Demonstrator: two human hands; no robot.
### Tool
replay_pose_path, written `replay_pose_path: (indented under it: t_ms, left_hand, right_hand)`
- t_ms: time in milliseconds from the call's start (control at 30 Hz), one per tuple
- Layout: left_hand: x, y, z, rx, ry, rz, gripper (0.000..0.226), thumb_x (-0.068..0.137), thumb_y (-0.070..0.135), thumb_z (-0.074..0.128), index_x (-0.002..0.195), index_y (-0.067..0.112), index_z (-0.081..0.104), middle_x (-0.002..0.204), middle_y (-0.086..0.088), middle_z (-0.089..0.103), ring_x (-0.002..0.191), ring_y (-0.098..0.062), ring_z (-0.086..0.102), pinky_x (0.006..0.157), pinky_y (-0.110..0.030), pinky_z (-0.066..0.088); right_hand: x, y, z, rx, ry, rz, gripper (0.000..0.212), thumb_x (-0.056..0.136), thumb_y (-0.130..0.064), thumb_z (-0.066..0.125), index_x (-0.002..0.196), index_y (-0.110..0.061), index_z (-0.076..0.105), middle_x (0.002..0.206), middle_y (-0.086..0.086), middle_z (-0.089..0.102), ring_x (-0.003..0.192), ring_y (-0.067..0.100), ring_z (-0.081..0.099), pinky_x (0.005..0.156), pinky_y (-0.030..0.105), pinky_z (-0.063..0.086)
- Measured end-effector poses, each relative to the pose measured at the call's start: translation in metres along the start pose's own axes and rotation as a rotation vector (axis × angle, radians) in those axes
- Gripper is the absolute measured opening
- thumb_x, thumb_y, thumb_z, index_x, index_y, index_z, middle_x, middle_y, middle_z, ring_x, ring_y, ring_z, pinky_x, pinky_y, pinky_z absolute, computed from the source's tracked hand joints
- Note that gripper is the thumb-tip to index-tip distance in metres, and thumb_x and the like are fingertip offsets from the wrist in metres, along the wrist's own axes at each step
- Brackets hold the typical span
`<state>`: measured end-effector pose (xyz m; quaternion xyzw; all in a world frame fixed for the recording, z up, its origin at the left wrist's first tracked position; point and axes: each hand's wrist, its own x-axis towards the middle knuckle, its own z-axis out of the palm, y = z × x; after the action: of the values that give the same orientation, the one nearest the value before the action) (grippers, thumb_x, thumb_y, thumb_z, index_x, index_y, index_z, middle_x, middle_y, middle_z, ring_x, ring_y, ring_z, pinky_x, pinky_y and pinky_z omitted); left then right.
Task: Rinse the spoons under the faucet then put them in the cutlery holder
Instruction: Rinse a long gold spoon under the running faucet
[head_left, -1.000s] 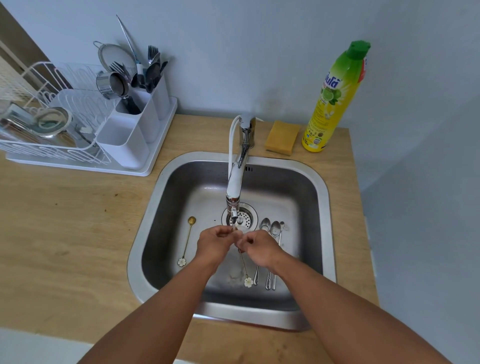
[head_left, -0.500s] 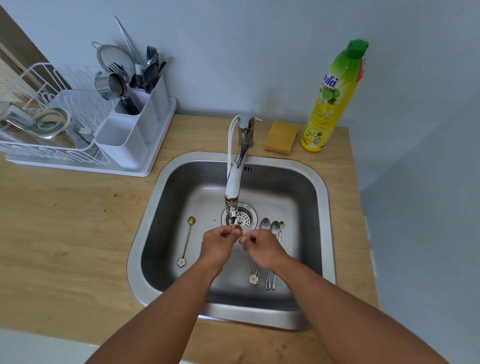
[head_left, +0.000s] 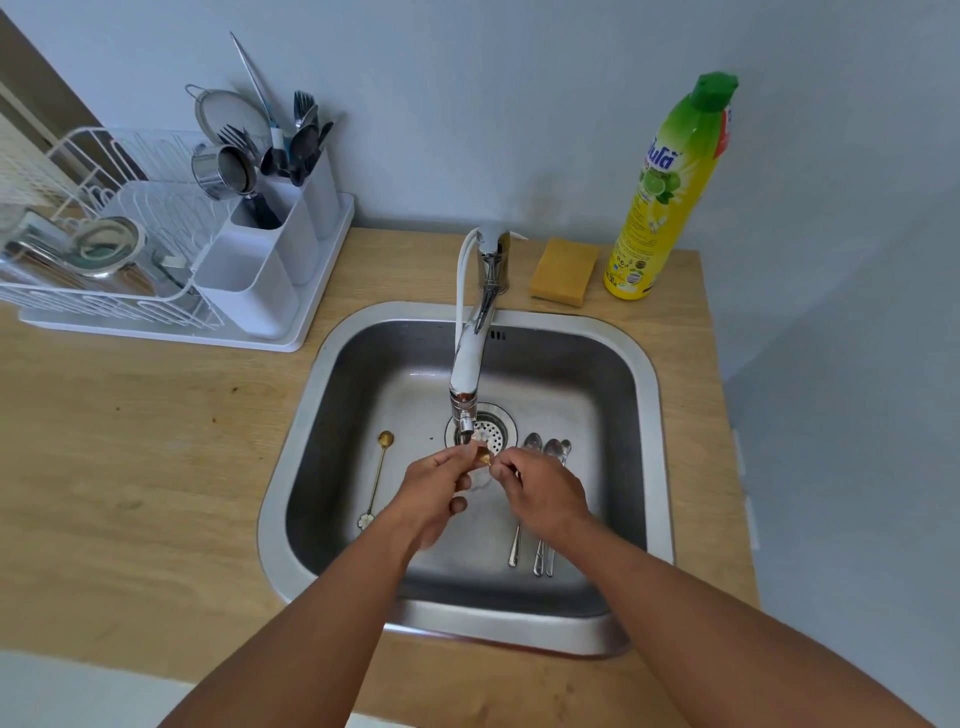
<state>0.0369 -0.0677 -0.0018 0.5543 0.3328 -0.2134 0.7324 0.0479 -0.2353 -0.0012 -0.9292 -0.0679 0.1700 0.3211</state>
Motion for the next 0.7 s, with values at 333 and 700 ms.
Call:
replay_pose_path:
  t_ms: [333,700]
  left_hand:
    - [-0.009,0.008,-0.011,-0.008,0.027,-0.117,0.039,0.074,0.045,0.091,0.097,0.015,0.083,0.086,0.004,0.077,0.061,-0.010,0.047,0.048,-0.024,0.037]
    - [-0.008,0.007,-0.010,-0.065,0.038,-0.045,0.021,0.099,0.029,0.068,0.110,0.014,0.077,0.096,0.002,0.081,0.058,-0.007,0.046,0.046,-0.021,0.037]
  right_hand:
    - [0.008,-0.003,-0.003,-0.255,0.013,-0.341,0.021,0.104,-0.037,0.046,0.106,-0.025,0.064,0.102,-0.005,0.065,0.092,0.019,0.059,0.067,0.035,0.044]
    - [0.008,-0.008,-0.004,-0.210,0.062,-0.275,0.019,0.104,-0.035,0.045,0.101,-0.028,0.062,0.100,-0.008,0.064,0.087,0.017,0.054,0.070,0.033,0.040]
